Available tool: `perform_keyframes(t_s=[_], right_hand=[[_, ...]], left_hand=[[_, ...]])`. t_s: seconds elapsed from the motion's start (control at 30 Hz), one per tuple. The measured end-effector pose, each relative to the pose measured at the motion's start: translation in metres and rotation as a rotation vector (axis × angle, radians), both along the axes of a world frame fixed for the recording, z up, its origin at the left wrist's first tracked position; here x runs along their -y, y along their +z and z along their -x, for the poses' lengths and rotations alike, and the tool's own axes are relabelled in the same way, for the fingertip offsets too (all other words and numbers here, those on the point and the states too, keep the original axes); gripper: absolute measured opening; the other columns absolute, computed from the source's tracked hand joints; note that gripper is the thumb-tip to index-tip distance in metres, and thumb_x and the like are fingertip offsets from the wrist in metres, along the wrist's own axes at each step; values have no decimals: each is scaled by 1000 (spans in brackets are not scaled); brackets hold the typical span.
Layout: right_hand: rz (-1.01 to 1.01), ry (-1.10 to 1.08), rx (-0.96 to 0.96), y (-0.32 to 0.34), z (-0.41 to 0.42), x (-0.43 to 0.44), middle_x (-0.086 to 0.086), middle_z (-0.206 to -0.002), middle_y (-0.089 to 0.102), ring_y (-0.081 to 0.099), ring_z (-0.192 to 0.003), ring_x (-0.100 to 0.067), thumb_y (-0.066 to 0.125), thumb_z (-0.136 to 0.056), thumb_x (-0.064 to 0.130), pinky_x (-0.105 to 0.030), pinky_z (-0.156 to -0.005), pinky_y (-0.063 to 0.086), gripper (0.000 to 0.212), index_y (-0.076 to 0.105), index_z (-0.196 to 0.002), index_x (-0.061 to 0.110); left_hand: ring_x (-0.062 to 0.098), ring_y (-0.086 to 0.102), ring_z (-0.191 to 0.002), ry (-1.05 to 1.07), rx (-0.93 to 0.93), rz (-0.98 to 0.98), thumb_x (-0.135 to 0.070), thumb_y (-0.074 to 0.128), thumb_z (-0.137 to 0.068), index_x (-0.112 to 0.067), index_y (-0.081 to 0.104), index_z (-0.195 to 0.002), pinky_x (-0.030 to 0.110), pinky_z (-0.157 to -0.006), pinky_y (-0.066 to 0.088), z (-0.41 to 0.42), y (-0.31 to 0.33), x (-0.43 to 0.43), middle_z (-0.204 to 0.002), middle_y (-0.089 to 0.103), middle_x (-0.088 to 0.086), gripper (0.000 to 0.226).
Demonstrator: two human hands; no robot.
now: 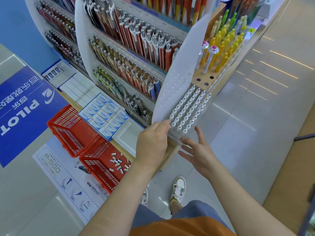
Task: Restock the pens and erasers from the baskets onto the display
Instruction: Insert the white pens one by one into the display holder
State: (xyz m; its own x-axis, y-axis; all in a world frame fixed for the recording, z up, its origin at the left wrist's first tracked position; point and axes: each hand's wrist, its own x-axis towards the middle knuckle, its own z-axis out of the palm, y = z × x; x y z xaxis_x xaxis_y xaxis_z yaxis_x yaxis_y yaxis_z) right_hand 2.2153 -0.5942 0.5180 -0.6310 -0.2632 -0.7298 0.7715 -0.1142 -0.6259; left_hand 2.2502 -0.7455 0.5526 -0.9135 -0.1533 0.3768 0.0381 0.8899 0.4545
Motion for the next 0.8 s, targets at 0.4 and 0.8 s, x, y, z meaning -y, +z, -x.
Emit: perform_keyframes(t_s=[0.4, 0.8], right_hand=[[26, 23, -58, -1, 2, -4, -21, -140, 43, 62, -109, -22, 71, -83, 8, -36, -97, 48, 87, 23, -147, 42], [-323, 166, -275, 13, -4, -2, -5, -127, 56, 61, -107, -14, 78, -69, 47, -38, -87, 54, 82, 40, -139, 29]], left_hand=[[24, 56, -49, 133, 135, 36, -3, 69, -77, -11, 64, -85, 22, -44, 34, 10, 2, -12, -61, 59, 1, 12], [8, 59, -63, 115, 139, -146, -26, 50, -93, -12, 71, -92, 22, -57, 48, -65, 15, -1, -75, 67, -3, 25]])
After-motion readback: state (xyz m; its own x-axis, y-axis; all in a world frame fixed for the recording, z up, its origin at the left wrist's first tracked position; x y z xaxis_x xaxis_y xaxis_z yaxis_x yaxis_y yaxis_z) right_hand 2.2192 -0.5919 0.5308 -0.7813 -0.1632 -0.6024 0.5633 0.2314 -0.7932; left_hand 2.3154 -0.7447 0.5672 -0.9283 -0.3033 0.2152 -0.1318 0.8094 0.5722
